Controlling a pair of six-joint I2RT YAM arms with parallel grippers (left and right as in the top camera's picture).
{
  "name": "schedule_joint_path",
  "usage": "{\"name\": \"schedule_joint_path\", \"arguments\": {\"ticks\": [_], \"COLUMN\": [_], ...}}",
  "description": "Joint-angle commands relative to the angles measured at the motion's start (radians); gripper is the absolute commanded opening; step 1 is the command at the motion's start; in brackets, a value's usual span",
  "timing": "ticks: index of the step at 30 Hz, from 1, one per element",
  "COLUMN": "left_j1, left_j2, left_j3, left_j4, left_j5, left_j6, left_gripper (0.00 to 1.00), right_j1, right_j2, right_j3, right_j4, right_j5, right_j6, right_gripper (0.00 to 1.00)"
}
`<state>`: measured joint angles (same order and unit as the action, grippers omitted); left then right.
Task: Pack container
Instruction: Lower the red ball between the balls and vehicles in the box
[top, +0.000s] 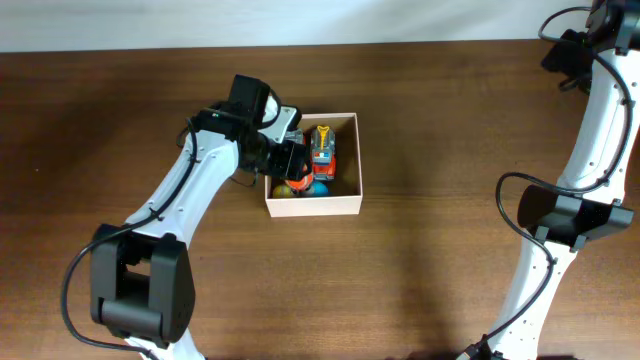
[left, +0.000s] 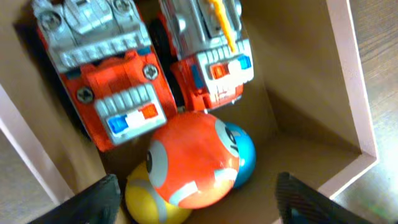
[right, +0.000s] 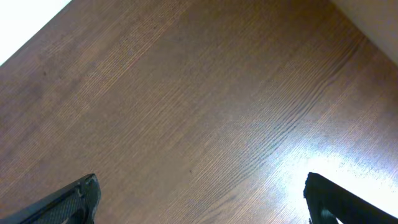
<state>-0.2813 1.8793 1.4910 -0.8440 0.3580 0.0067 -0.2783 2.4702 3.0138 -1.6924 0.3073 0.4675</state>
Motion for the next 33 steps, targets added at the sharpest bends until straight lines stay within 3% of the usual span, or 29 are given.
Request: {"name": "schedule_joint_path", "arguments": {"ticks": [1, 3, 12, 33], "left_j1": [-0.001, -0.001, -0.038, -0.085], "left_j2": [0.007, 0.007, 0.009, 0.023], "left_j3": [0.017, 0.017, 0.016, 0.015], "left_j4": [0.027, 0.065, 0.102, 0.043], "left_j5": [-0.018, -0.019, -0.140, -0.224], "left_j6": [0.013, 0.013, 0.013, 0.009], "left_gripper": [0.64, 0.45, 0.31, 0.28], "right_j1": [-0.004, -0.004, -0.004, -0.004], "right_j2": [-0.029, -0.029, -0.029, -0.029], "right_j3": [0.015, 0.015, 0.015, 0.015], "right_j4": [-0.006, -0.006, -0.006, -0.006], "right_j5": [0.018, 0.018, 0.018, 0.018], "right_j6": [0.009, 0.009, 0.009, 0.009], "right_gripper": [0.99, 0.99, 0.99, 0.99]}}
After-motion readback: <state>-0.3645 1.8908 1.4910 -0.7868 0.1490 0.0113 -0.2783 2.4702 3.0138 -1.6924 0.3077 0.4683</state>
